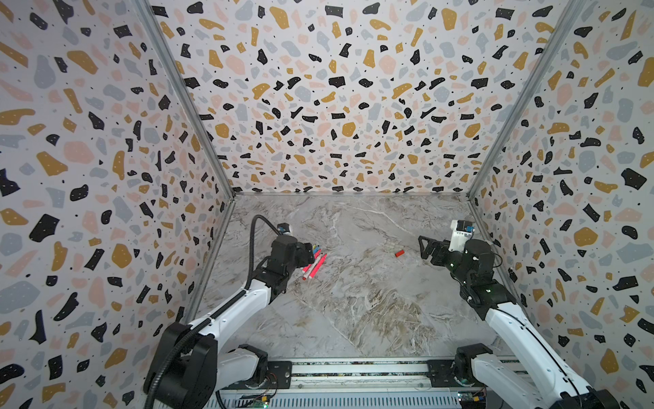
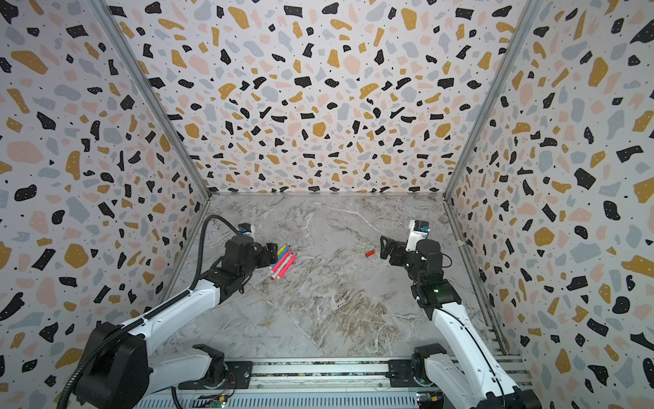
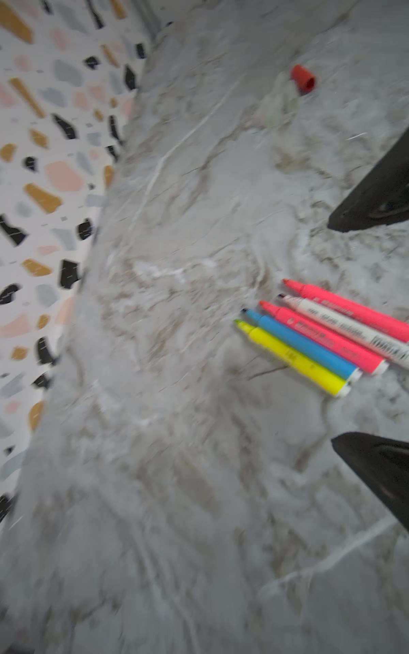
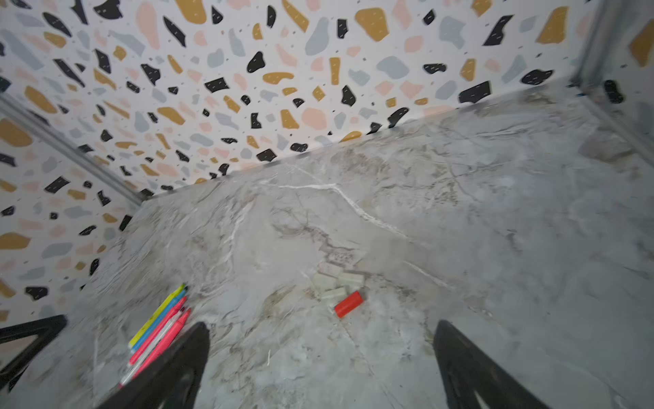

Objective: Insert the pens into the pen caps
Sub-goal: 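Reach the left gripper to the pink marker while the right arm rises forward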

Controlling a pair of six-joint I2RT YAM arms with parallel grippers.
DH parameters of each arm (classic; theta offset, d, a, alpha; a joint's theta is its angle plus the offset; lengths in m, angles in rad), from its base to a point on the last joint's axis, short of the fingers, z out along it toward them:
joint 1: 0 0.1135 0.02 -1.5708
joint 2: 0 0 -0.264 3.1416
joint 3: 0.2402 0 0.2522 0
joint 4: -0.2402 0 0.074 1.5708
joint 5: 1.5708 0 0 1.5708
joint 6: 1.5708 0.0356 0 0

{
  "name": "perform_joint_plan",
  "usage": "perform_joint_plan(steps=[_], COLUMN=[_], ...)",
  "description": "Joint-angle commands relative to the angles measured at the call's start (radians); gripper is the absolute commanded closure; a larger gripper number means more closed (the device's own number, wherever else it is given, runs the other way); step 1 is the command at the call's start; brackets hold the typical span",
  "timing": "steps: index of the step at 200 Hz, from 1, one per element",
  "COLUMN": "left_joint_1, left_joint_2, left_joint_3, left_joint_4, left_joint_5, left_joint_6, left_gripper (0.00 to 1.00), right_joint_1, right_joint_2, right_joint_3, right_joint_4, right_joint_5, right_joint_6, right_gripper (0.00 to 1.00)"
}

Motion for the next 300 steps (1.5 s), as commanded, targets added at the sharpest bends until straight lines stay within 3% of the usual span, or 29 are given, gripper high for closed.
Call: perform_joint_plan(steps=[1, 31, 64, 112, 146, 177, 224, 300], left_joint_1=[-0.063, -0.086, -0.086, -0.086, -0.086, -0.086, -0.086, -0.086], left_joint_2=[0.016, 0.088, 0.221, 0.290, 0.337, 0.360, 0.401, 0.452], left_joint_3=[0.023, 0.053, 0.149, 0.200, 0.227, 0.237, 0.268, 0.292], left_joint_4=[-0.062, -0.071, -0.161, -0.176, -0.203, -0.201, -0.218, -0.218], left_joint_5=[0.107, 0.151, 0.162, 0.142, 0.119, 0.117, 0.093, 0.069], left_joint_6=[0.006, 0.040, 0.108, 0.125, 0.148, 0.155, 0.169, 0.173], left_gripper=[0.13, 0.13, 0.25, 0.27, 0.30, 0.32, 0.38, 0.39], right_joint_1=[0.023, 0.037, 0.049, 0.058, 0.057, 0.062, 0.075, 0.099], right_joint_2=[0.013, 0.064, 0.180, 0.122, 0.159, 0.170, 0.181, 0.173], right_joint_3=[0.048, 0.081, 0.183, 0.136, 0.139, 0.133, 0.138, 0.136], right_joint_4=[-0.086, -0.124, -0.270, -0.215, -0.226, -0.212, -0.205, -0.200], right_joint_5=[-0.153, -0.200, -0.141, -0.233, -0.275, -0.324, -0.320, -0.300], right_joint_6=[-0.068, -0.093, -0.079, -0.146, -0.153, -0.157, -0.152, -0.146], right_gripper=[0.01, 0.01, 0.01, 0.00, 0.11, 0.11, 0.13, 0.16])
